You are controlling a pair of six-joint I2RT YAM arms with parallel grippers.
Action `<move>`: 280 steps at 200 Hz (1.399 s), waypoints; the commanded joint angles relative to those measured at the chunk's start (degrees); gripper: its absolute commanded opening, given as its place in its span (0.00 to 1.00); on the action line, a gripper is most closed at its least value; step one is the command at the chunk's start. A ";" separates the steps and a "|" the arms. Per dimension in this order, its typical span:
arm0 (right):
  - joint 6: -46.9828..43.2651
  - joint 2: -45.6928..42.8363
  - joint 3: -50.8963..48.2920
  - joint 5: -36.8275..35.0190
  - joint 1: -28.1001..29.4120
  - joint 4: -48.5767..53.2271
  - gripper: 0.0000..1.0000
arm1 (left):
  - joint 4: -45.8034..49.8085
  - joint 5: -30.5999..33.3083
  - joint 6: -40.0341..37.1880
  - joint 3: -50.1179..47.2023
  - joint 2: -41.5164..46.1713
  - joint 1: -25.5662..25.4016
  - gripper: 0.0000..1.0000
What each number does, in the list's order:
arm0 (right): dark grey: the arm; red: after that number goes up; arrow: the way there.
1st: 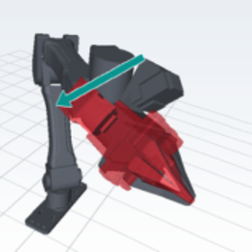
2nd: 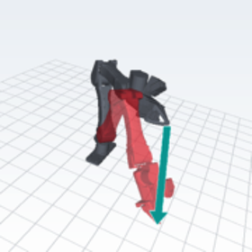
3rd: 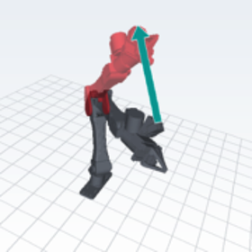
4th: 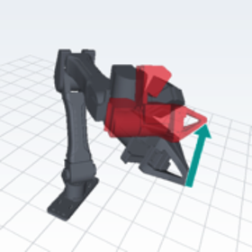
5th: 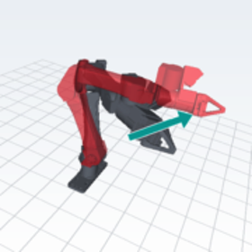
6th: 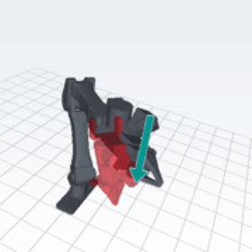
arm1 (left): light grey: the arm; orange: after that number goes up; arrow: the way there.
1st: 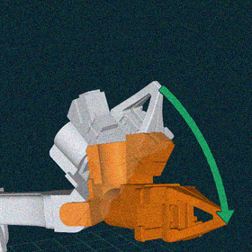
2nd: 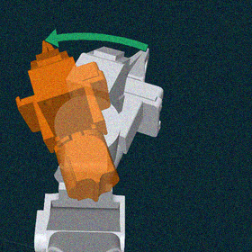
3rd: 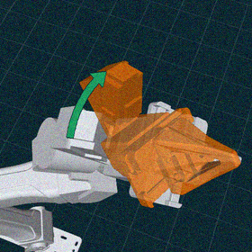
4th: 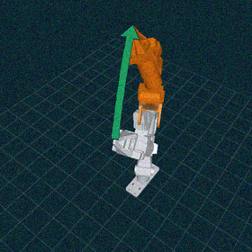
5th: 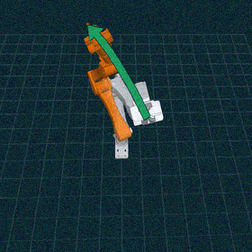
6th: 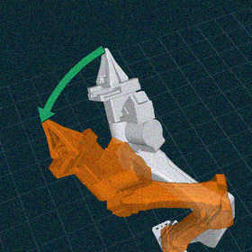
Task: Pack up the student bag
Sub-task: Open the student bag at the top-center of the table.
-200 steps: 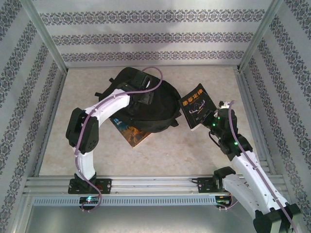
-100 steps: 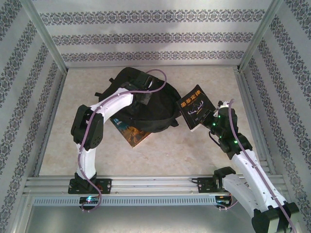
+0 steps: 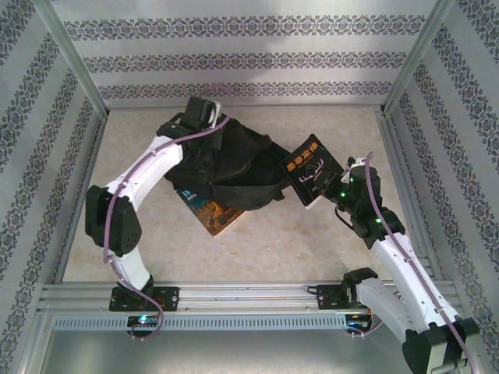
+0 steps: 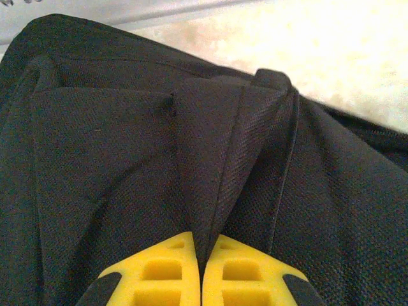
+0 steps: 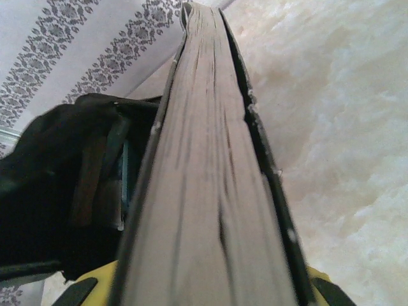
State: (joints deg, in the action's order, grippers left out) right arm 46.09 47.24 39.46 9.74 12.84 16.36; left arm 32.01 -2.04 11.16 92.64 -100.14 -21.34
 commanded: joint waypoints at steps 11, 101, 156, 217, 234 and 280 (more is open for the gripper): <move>1.69 3.18 3.05 9.98 -0.19 -7.39 0.00 | -3.61 -10.50 5.98 -0.16 3.28 1.12 0.00; 28.15 17.97 3.76 24.63 1.94 -38.37 0.00 | 1.12 -16.58 5.47 -2.77 7.42 0.95 0.51; 30.12 19.72 6.01 23.58 5.21 -43.83 0.00 | 2.85 -16.82 8.97 0.61 11.95 -2.01 0.73; 29.08 21.84 7.18 23.99 7.81 -43.93 0.00 | 3.95 -18.66 7.20 6.67 8.34 -5.80 0.81; 28.83 22.14 7.44 23.86 8.25 -43.94 0.00 | 7.27 -15.54 4.79 10.20 5.73 -6.68 0.82; 28.51 22.45 7.74 24.18 8.69 -43.84 0.00 | 11.29 -11.31 0.82 14.97 -0.79 -8.12 0.74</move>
State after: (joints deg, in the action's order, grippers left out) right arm 74.89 69.97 43.46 30.96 20.16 -19.62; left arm 38.59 -16.40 15.62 104.53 -97.67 -28.03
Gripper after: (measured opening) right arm 0.173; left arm 0.771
